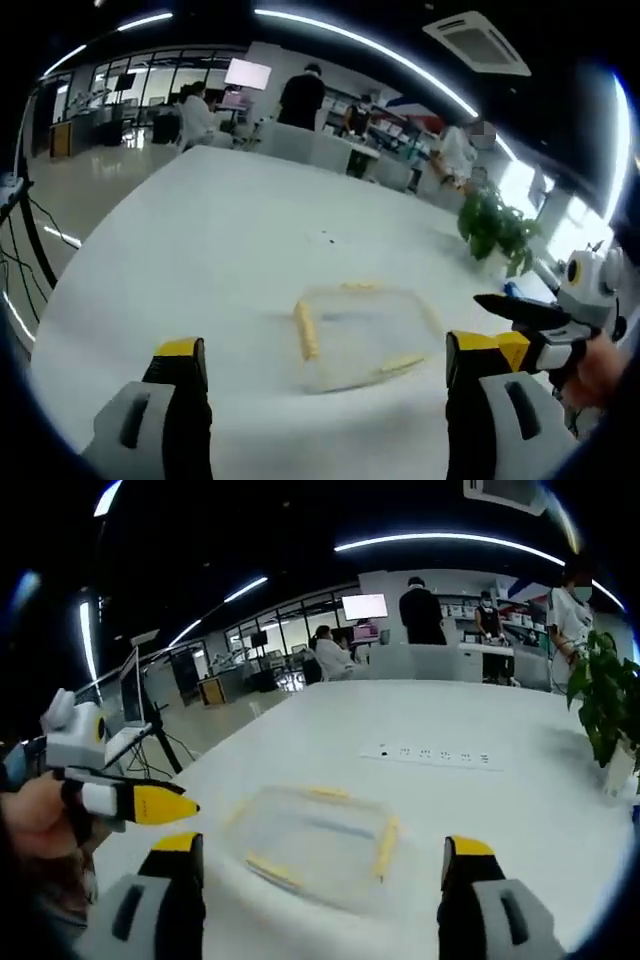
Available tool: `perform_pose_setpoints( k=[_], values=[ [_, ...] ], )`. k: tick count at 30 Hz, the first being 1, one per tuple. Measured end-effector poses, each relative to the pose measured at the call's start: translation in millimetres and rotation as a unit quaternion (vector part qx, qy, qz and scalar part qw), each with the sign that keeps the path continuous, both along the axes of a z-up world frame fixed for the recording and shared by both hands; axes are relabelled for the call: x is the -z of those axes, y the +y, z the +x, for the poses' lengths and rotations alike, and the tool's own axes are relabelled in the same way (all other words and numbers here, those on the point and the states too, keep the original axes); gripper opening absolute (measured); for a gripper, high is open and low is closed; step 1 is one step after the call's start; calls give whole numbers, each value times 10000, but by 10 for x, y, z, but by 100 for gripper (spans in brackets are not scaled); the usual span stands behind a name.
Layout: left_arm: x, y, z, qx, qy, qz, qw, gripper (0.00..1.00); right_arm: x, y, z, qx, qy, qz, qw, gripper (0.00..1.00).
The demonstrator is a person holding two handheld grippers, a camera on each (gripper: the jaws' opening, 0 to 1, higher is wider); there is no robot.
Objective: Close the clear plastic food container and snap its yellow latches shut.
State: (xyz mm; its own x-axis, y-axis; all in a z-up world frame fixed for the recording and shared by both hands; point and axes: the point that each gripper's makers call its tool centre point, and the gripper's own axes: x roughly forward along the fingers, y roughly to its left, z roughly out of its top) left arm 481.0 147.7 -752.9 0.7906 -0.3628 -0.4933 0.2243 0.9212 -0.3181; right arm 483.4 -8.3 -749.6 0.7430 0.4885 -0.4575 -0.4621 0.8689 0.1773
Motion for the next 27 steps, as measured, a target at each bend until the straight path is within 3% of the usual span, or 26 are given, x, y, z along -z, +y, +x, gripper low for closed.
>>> perform_pose_setpoints(
  k=[3,11,16,20,25,27],
  values=[
    [-31,29,-142,45,63,-71,9999,99,-124,29,-149,-54,-95,-5,9999,100],
    [-177,81,-567,237,104,162,9995,99,-377,4,-636,-124,-232,-65,9996,100],
    [-384,98,-772,442,-80,390,9982,99,-450,-42,-874,-71,-246,-40,9997,100],
    [-516,164,-965,486,-178,289,9982,99,-457,-46,-1144,-156,-221,-113,9996,100],
    [-534,280,-1258,640,-234,470,9966,99,-453,-129,-1438,-188,-273,-253,9991,100],
    [-476,391,-1402,593,-91,644,9961,99,-478,-182,-1552,-151,-331,-226,9991,100]
  ],
)
